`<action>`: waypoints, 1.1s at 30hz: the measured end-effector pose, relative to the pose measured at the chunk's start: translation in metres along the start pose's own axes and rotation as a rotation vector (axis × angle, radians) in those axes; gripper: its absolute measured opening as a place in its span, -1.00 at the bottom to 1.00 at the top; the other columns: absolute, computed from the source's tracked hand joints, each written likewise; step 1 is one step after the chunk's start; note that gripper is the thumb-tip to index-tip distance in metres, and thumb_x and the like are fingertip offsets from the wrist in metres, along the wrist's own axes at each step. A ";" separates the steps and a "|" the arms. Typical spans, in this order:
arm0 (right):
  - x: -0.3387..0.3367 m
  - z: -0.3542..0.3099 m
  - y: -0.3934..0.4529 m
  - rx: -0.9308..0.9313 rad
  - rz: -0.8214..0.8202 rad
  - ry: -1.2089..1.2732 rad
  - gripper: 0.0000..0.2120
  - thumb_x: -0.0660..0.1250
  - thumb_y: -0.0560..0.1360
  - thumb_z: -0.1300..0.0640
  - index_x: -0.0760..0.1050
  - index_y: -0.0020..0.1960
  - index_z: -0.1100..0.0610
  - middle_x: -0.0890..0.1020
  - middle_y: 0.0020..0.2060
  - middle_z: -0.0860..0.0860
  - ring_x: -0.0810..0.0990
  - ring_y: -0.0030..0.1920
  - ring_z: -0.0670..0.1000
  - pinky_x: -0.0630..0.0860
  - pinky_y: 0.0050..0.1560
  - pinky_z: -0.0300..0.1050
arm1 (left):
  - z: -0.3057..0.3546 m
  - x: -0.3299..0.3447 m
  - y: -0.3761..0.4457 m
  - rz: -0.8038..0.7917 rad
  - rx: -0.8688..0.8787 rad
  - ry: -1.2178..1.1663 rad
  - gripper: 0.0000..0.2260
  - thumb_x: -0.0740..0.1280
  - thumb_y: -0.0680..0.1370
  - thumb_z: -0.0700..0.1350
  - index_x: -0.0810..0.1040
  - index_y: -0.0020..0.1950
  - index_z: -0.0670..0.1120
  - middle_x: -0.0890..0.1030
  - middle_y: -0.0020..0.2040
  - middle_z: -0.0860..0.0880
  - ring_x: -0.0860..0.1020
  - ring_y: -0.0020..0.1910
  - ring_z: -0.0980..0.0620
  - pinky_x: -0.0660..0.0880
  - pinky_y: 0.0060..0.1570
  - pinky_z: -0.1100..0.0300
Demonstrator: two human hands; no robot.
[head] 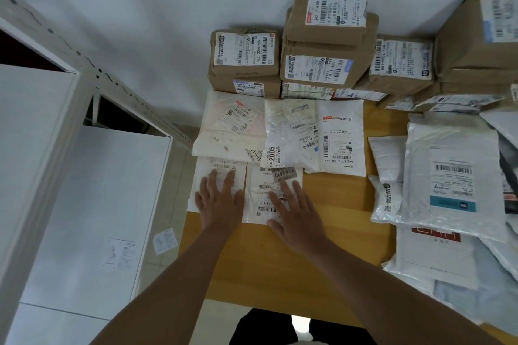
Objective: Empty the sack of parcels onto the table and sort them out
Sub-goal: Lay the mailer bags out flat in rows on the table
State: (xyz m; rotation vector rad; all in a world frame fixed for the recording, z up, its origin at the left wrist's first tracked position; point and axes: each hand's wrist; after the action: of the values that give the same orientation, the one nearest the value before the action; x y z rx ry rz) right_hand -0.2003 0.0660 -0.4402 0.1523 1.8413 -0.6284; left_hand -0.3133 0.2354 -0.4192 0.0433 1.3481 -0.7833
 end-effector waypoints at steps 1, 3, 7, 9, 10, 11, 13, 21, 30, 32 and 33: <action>0.000 -0.002 -0.001 0.001 0.003 -0.001 -0.38 0.08 0.57 -0.26 0.21 0.54 0.01 0.12 0.57 0.17 0.08 0.54 0.28 0.20 0.45 0.22 | -0.001 0.000 0.000 0.001 0.003 0.001 -0.51 0.13 0.62 0.13 0.14 0.55 0.14 -0.02 0.59 -0.10 -0.08 0.56 -0.19 -0.05 0.50 -0.22; 0.001 -0.004 -0.003 0.002 0.005 0.003 -0.38 0.06 0.57 -0.26 0.20 0.55 0.01 0.11 0.57 0.17 0.08 0.54 0.28 0.19 0.44 0.21 | -0.002 0.001 0.000 0.002 0.007 0.003 -0.51 0.13 0.63 0.14 0.14 0.55 0.14 -0.02 0.59 -0.10 -0.09 0.56 -0.18 -0.07 0.50 -0.22; -0.003 -0.005 -0.006 0.010 0.020 0.011 -0.36 0.03 0.58 -0.28 0.18 0.55 0.03 0.13 0.57 0.15 0.08 0.55 0.25 0.16 0.45 0.19 | 0.003 0.001 -0.005 0.031 0.005 0.006 -0.49 0.15 0.62 0.14 0.15 0.55 0.09 0.03 0.58 -0.13 -0.03 0.56 -0.21 -0.05 0.49 -0.20; -0.008 -0.004 -0.011 0.018 0.059 0.035 -0.37 0.03 0.59 -0.27 0.21 0.54 0.06 0.20 0.55 0.14 0.14 0.54 0.24 0.15 0.44 0.19 | 0.010 0.000 -0.013 0.117 0.042 -0.027 -0.51 0.23 0.60 0.07 0.25 0.50 0.00 0.19 0.51 -0.18 0.14 0.50 -0.24 0.13 0.43 -0.22; -0.010 -0.002 -0.016 0.026 0.089 0.054 -0.39 0.04 0.60 -0.25 0.23 0.53 0.07 0.26 0.52 0.14 0.19 0.52 0.24 0.19 0.43 0.19 | 0.015 0.000 -0.017 0.158 0.074 -0.042 -0.54 0.25 0.59 0.04 0.31 0.46 -0.04 0.26 0.46 -0.19 0.24 0.44 -0.24 0.22 0.37 -0.21; -0.013 0.004 -0.022 0.044 0.131 0.070 -0.42 0.06 0.60 -0.23 0.27 0.50 0.08 0.32 0.49 0.15 0.25 0.50 0.24 0.25 0.41 0.22 | 0.023 0.000 -0.021 0.189 0.123 -0.054 -0.57 0.27 0.58 0.01 0.35 0.42 -0.07 0.32 0.41 -0.19 0.31 0.38 -0.23 0.29 0.31 -0.19; -0.020 0.020 -0.032 0.088 0.235 0.074 -0.47 0.11 0.58 -0.17 0.32 0.43 0.10 0.44 0.39 0.16 0.34 0.43 0.24 0.40 0.32 0.28 | 0.045 0.003 -0.028 0.199 0.246 -0.073 -0.62 0.27 0.57 -0.03 0.39 0.37 -0.09 0.39 0.32 -0.16 0.39 0.28 -0.18 0.38 0.22 -0.12; -0.088 0.148 -0.081 0.707 0.506 0.095 -0.43 0.28 0.49 -0.15 0.33 0.39 0.14 0.38 0.39 0.22 0.31 0.40 0.31 0.33 0.27 0.36 | 0.181 0.027 -0.046 -0.245 0.518 -0.228 -0.60 0.16 0.62 -0.04 0.34 0.45 -0.10 0.40 0.36 -0.11 0.39 0.34 -0.11 0.40 0.28 -0.02; -0.120 0.251 -0.110 1.088 0.167 0.423 0.00 0.41 0.41 -0.29 -0.12 0.57 0.05 0.26 0.44 0.22 0.22 0.46 0.29 0.20 0.39 0.28 | 0.300 0.068 -0.062 -0.505 0.357 -0.375 -0.53 0.25 0.55 0.12 0.35 0.42 -0.01 0.47 0.35 -0.03 0.43 0.33 -0.11 0.43 0.31 -0.10; -0.115 0.263 -0.110 1.043 0.232 0.554 -0.07 0.49 0.40 -0.12 0.00 0.53 0.11 0.39 0.35 0.20 0.36 0.38 0.29 0.38 0.33 0.27 | 0.317 0.071 -0.064 -0.456 0.234 -0.472 -0.56 0.27 0.58 0.03 0.33 0.44 -0.03 0.43 0.37 -0.06 0.43 0.34 -0.12 0.44 0.31 -0.07; -0.114 0.268 -0.110 1.011 0.281 0.664 -0.16 0.51 0.40 -0.02 0.09 0.48 0.15 0.45 0.29 0.19 0.45 0.32 0.28 0.48 0.25 0.26 | 0.321 0.072 -0.063 -0.407 0.146 -0.536 -0.55 0.28 0.59 -0.01 0.30 0.46 -0.04 0.38 0.40 -0.08 0.41 0.35 -0.13 0.42 0.33 -0.07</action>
State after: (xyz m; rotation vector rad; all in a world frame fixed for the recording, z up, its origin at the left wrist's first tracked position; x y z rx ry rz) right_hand 0.0223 -0.1364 -0.3598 1.3954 1.8698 -1.3650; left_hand -0.0728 0.0067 -0.3733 -0.3158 0.7931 -1.1398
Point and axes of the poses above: each hand's wrist, its own y-axis towards the middle knuckle, its own x-axis out of the palm, z = x × y
